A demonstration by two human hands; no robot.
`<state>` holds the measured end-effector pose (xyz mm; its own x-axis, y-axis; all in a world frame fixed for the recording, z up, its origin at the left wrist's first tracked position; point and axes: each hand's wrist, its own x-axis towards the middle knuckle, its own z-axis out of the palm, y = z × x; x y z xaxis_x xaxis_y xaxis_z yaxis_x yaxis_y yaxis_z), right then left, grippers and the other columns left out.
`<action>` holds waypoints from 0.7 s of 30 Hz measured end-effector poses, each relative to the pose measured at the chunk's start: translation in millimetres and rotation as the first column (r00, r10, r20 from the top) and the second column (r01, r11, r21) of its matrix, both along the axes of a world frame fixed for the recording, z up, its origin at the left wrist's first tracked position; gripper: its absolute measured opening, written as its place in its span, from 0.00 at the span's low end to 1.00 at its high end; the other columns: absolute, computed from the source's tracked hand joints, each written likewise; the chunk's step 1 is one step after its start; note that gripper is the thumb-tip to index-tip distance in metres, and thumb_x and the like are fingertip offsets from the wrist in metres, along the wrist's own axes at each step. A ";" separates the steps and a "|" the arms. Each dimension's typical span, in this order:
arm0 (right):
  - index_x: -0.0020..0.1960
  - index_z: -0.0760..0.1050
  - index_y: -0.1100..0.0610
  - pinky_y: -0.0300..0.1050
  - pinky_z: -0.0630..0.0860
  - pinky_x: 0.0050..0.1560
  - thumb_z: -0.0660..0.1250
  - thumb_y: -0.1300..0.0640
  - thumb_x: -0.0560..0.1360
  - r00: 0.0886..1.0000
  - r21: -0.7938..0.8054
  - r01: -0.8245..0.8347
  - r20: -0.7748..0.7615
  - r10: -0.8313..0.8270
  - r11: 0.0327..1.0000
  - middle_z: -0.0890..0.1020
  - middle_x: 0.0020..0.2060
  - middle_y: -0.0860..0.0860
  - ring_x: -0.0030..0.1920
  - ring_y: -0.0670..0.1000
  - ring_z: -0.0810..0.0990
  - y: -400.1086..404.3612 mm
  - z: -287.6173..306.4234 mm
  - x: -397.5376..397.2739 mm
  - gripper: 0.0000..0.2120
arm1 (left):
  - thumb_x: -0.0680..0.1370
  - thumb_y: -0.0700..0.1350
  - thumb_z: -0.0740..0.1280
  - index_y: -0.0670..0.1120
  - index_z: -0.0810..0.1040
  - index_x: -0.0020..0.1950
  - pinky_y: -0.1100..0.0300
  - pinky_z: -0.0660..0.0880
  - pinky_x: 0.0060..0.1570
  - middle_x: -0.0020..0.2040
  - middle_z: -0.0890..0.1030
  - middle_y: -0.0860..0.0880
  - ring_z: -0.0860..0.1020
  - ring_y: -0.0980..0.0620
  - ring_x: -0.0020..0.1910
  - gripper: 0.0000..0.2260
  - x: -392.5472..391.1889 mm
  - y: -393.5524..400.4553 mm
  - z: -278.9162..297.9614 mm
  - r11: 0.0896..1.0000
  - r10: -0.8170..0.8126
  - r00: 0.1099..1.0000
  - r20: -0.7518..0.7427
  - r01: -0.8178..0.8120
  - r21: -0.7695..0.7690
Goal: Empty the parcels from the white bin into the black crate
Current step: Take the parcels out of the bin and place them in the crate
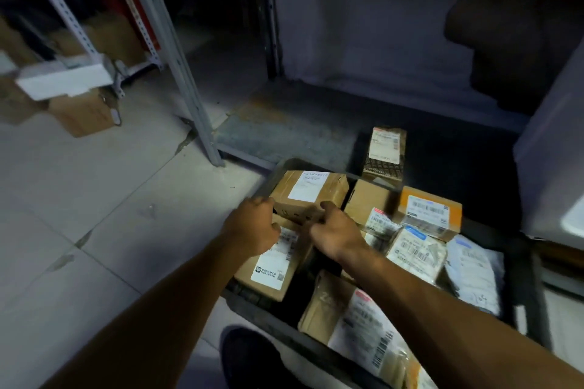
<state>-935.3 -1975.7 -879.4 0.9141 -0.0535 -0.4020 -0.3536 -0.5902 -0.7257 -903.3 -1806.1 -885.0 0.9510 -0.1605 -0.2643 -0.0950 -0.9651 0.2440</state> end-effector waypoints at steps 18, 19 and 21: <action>0.83 0.46 0.47 0.61 0.50 0.79 0.61 0.40 0.80 0.975 -0.627 -0.014 0.165 0.150 0.779 0.48 0.82 0.56 0.82 0.59 0.45 -173.0 96.9 -119.6 0.38 | 0.79 0.58 0.64 0.51 0.47 0.83 0.38 0.48 0.77 0.83 0.44 0.45 0.45 0.43 0.82 0.38 -71.1 -164.5 109.9 0.910 -0.367 0.925 0.098 0.335 0.243; 0.83 0.46 0.47 0.61 0.50 0.79 0.61 0.40 0.80 0.976 -0.631 0.007 0.172 0.132 0.776 0.48 0.82 0.56 0.82 0.59 0.45 -182.5 101.4 -127.1 0.38 | 0.80 0.58 0.64 0.51 0.47 0.83 0.38 0.48 0.77 0.83 0.44 0.45 0.45 0.43 0.82 0.38 -75.7 -175.3 113.1 0.907 -0.380 0.919 0.101 0.350 0.233; 0.83 0.45 0.47 0.61 0.49 0.80 0.59 0.38 0.80 0.979 -0.638 0.038 0.180 0.101 0.769 0.47 0.82 0.56 0.82 0.59 0.44 -201.2 109.3 -142.9 0.38 | 0.80 0.58 0.63 0.51 0.47 0.83 0.37 0.49 0.78 0.83 0.45 0.45 0.45 0.42 0.82 0.37 -84.4 -196.8 118.2 0.899 -0.411 0.904 0.119 0.380 0.219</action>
<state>-1078.2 -2176.9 -770.1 0.9738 -0.2030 -0.1023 -0.2217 -0.9477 -0.2298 -987.6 -2002.9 -766.8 0.8508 -0.4942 -0.1784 -0.5002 -0.8658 0.0132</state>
